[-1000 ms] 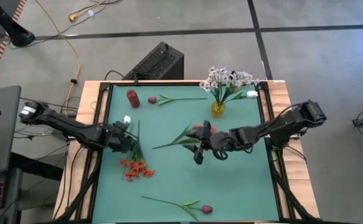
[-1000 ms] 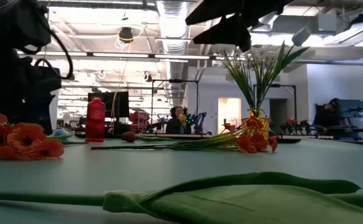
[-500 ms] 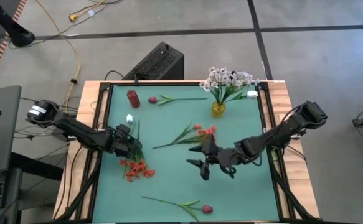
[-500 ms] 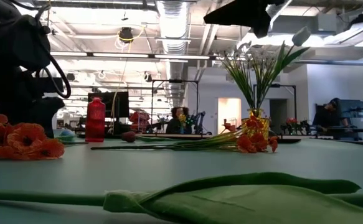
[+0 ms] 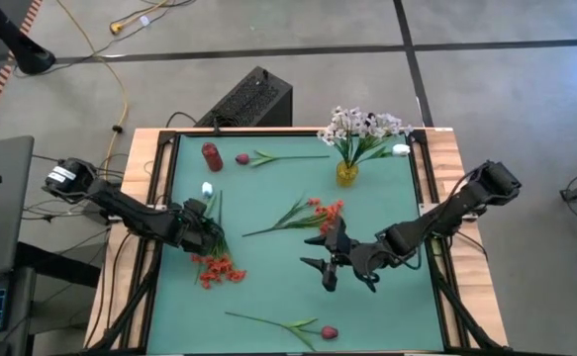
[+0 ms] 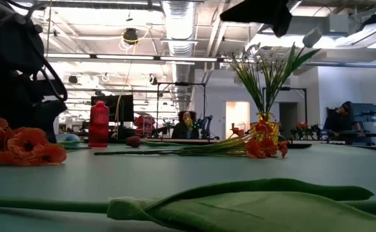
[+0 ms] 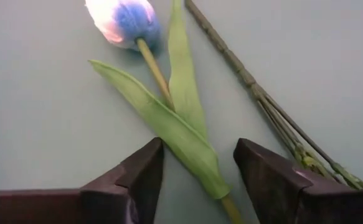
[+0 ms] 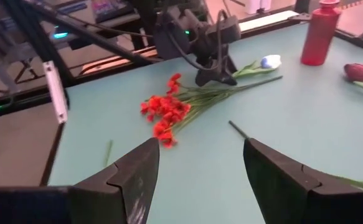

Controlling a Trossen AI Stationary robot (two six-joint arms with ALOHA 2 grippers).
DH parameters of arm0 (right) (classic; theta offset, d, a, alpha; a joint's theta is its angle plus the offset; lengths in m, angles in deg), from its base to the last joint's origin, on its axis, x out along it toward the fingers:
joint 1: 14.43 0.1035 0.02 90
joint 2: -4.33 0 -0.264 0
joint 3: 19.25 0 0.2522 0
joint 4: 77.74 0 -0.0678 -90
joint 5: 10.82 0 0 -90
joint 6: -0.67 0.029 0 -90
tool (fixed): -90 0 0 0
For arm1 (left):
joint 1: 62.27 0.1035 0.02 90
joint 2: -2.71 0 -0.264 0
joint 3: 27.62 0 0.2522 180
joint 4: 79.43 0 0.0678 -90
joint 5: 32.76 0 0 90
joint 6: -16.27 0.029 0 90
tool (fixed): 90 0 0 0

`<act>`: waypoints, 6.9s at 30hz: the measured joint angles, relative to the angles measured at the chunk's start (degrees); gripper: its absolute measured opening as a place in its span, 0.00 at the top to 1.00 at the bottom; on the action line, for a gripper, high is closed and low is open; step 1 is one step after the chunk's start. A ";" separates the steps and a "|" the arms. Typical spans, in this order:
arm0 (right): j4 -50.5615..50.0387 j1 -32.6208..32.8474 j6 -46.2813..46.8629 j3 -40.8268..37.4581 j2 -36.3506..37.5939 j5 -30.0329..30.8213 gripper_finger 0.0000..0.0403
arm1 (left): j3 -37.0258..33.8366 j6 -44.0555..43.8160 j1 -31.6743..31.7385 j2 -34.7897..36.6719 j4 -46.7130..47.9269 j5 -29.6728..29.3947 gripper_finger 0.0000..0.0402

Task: Sort flowers into vase by color
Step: Put the white tulip flower into the yellow flower vase

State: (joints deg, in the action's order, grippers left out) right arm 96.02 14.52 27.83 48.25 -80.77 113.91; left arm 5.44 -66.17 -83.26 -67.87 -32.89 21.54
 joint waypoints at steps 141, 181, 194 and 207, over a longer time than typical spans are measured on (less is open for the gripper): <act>7.18 0.58 -28.83 0.55 6.03 22.37 0.96 | 17.62 88.25 8.85 -3.09 -71.61 33.12 0.35; 12.89 -31.32 -23.93 -22.10 28.33 16.10 0.96 | -6.21 93.28 11.14 12.15 -96.54 17.28 0.35; 2.46 -31.39 -19.65 -22.08 28.33 16.34 0.94 | -6.21 91.55 11.12 12.15 -95.04 17.31 0.35; -2.78 -31.37 -19.00 -22.08 28.33 16.34 0.85 | -6.21 90.56 11.12 12.15 -94.48 17.31 0.35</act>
State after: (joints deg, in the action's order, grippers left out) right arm 93.24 -16.85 8.82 26.17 -52.45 130.25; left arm -0.77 24.39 -72.14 -55.72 -127.37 38.86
